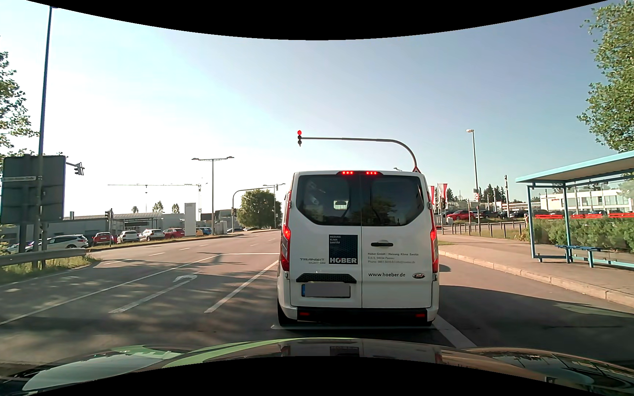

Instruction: Follow the waypoints while adhering to traffic rules and regulations

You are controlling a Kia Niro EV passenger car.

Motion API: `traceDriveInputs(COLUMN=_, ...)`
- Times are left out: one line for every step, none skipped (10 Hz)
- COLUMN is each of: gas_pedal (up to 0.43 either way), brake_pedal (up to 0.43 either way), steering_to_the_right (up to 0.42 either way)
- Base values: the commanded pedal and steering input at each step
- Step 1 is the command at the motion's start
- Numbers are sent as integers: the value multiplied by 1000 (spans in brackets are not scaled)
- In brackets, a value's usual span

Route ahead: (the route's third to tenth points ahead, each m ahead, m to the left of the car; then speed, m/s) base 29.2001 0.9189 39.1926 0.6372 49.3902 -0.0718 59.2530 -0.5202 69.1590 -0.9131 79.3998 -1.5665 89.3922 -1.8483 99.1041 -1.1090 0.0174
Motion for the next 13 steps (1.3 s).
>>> traceDriveInputs(gas_pedal=0, brake_pedal=220, steering_to_the_right=8)
traceDriveInputs(gas_pedal=0, brake_pedal=220, steering_to_the_right=7)
traceDriveInputs(gas_pedal=0, brake_pedal=220, steering_to_the_right=8)
traceDriveInputs(gas_pedal=0, brake_pedal=220, steering_to_the_right=8)
traceDriveInputs(gas_pedal=0, brake_pedal=220, steering_to_the_right=8)
traceDriveInputs(gas_pedal=0, brake_pedal=220, steering_to_the_right=8)
traceDriveInputs(gas_pedal=0, brake_pedal=220, steering_to_the_right=7)
traceDriveInputs(gas_pedal=0, brake_pedal=220, steering_to_the_right=8)
traceDriveInputs(gas_pedal=0, brake_pedal=226, steering_to_the_right=7)
traceDriveInputs(gas_pedal=0, brake_pedal=226, steering_to_the_right=7)
traceDriveInputs(gas_pedal=0, brake_pedal=220, steering_to_the_right=8)
traceDriveInputs(gas_pedal=0, brake_pedal=220, steering_to_the_right=8)
traceDriveInputs(gas_pedal=0, brake_pedal=220, steering_to_the_right=8)
